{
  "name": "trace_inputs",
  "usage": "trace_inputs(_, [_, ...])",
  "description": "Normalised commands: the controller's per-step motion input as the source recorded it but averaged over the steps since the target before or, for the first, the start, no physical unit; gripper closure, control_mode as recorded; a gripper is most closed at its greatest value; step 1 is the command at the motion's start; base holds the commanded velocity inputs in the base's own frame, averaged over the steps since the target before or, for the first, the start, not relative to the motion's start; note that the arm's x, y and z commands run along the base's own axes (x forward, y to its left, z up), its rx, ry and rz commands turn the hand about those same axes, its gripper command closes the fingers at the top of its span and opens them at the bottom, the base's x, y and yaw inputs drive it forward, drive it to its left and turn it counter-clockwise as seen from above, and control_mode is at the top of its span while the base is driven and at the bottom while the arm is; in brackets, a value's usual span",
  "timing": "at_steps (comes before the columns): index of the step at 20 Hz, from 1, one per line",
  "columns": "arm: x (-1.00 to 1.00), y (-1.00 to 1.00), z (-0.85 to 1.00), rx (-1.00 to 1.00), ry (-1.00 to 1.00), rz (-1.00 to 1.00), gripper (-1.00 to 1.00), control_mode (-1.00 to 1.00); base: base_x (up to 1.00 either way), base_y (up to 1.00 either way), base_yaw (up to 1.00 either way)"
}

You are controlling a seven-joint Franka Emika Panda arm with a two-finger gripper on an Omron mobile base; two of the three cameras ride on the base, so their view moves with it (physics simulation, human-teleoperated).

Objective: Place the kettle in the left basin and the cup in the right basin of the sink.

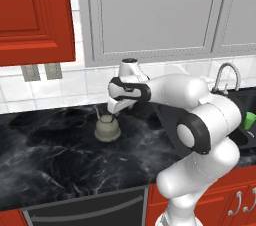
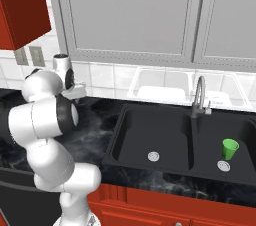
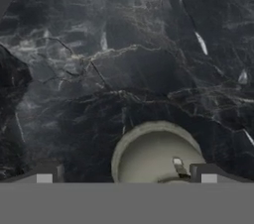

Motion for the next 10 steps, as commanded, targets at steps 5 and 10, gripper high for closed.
trace_inputs(5, [-0.10, 0.35, 0.10, 0.05, -0.08, 0.01, -1.00, -1.00, 0.00, 0.00, 0.00])
trace_inputs(10, [-0.01, 0.38, 0.02, 0.01, 0.02, 0.03, -1.00, -1.00, 0.00, 0.00, 0.00])
